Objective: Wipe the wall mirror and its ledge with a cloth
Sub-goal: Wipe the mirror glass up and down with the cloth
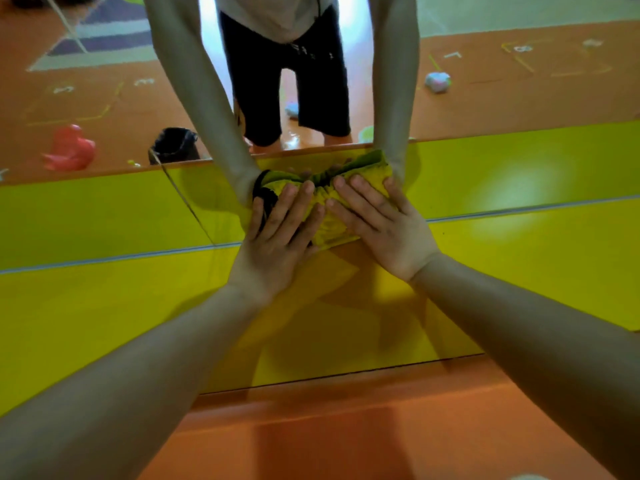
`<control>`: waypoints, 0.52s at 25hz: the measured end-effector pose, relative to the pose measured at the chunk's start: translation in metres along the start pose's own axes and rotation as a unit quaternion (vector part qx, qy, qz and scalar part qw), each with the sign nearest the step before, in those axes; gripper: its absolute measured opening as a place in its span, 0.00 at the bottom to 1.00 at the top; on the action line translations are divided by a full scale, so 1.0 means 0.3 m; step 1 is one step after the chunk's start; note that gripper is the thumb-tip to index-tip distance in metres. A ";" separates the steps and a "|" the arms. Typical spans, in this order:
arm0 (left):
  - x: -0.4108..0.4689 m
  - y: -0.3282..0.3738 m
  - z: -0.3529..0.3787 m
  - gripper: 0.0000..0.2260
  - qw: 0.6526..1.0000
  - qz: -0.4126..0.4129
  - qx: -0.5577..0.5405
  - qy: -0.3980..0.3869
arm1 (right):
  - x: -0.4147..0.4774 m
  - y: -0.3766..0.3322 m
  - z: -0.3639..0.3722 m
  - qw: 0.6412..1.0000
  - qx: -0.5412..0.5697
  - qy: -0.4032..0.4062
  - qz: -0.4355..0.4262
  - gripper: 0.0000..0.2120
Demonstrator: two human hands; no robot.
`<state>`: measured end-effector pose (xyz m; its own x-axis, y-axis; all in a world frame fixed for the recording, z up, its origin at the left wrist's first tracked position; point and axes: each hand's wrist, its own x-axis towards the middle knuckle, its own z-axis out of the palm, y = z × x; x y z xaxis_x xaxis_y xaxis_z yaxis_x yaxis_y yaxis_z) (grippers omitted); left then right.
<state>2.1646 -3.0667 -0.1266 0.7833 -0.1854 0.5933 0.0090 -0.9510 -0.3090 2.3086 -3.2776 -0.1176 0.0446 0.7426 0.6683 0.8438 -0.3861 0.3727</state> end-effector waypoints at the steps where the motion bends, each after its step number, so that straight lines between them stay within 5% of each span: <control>1: 0.011 0.025 0.004 0.31 1.000 0.005 -0.002 -0.009 | -0.017 0.032 -0.015 1.000 0.007 -0.003 -0.014 0.29; 9: 0.123 0.085 -0.006 0.31 0.996 0.031 0.083 -0.011 | 0.001 0.262 -0.106 0.976 -0.135 -0.073 -0.154 0.28; 13: 0.241 0.084 -0.161 0.31 0.996 -0.004 0.082 -0.018 | 0.127 0.361 -0.250 0.982 -0.105 -0.030 -0.157 0.27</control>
<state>2.1914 -3.1159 -0.0554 0.8051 -0.1665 0.5693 0.1143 -0.8982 -0.4244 2.3616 -3.3321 -0.0036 -0.1635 0.8714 0.4626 0.6921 -0.2328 0.6832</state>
